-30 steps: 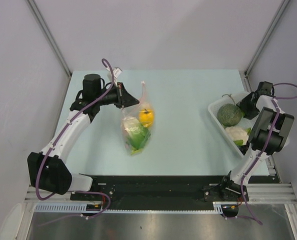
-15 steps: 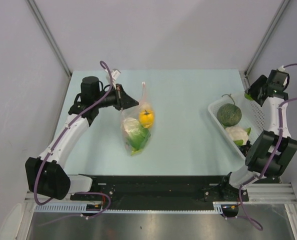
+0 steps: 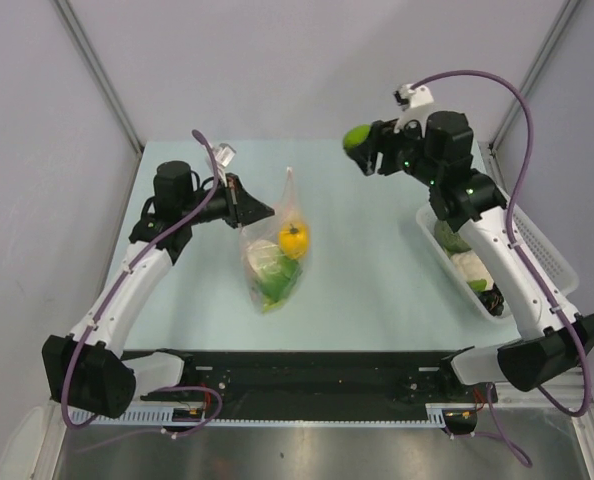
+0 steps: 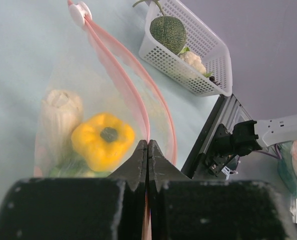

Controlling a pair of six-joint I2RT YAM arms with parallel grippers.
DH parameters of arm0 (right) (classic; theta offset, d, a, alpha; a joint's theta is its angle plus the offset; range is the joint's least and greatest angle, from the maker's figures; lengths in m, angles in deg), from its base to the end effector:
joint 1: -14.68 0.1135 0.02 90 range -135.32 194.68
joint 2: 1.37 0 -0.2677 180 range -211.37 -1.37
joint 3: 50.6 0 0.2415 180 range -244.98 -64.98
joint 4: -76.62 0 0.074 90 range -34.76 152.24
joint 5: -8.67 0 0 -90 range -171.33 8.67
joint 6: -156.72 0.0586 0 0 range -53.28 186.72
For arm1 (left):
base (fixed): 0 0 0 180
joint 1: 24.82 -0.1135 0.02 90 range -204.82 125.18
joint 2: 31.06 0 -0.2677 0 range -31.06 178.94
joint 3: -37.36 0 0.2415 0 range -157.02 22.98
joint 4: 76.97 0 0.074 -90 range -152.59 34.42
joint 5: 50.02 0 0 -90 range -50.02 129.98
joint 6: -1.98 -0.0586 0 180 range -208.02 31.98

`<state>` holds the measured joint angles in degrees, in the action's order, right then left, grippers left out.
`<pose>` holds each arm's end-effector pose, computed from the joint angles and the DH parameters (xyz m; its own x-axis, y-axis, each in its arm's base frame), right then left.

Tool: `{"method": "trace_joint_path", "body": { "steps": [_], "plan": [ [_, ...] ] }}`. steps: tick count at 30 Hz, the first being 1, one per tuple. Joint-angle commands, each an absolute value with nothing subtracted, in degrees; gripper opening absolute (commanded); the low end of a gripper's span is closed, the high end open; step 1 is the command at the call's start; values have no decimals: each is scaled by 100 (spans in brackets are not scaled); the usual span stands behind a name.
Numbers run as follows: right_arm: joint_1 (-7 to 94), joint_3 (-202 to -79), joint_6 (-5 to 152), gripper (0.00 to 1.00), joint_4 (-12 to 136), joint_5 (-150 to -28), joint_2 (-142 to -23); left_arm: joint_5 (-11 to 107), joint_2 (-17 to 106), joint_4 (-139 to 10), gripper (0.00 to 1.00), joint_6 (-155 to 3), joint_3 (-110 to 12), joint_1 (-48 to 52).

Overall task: Place the food in the zip-top bag and seal the zipper
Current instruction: Place the fake fruit in the zipper food storage bag.

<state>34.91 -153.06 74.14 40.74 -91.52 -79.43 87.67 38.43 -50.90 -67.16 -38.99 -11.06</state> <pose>0.2907 0.1182 0.4490 -0.2501 0.0433 -0.9672 -0.4747 0.8652 0.1615 0.2550 -0.1071 0.3557 -0.5972 -0.1005 -0.7958 0.6696 0.4836 -0.5636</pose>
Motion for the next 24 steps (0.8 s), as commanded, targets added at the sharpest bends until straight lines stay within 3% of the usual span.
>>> {"method": "trace_joint_path", "body": {
  "steps": [1, 10, 24],
  "plan": [
    [4506, -15841, 6988, 13, 4413, -9670, -8029, 8701, 3442, -5239, 0, -6781, -3749, -1076],
    [5809, -15894, 6444, 7, 4887, -9627, -8346, 8683, 2923, -5837, 0, -5349, -3546, -1137],
    [6021, -14884, 5697, 0, 4379, -10135, -7564, 8841, 2967, -6056, 0, -4943, -3529, -1146]
  ]
}}
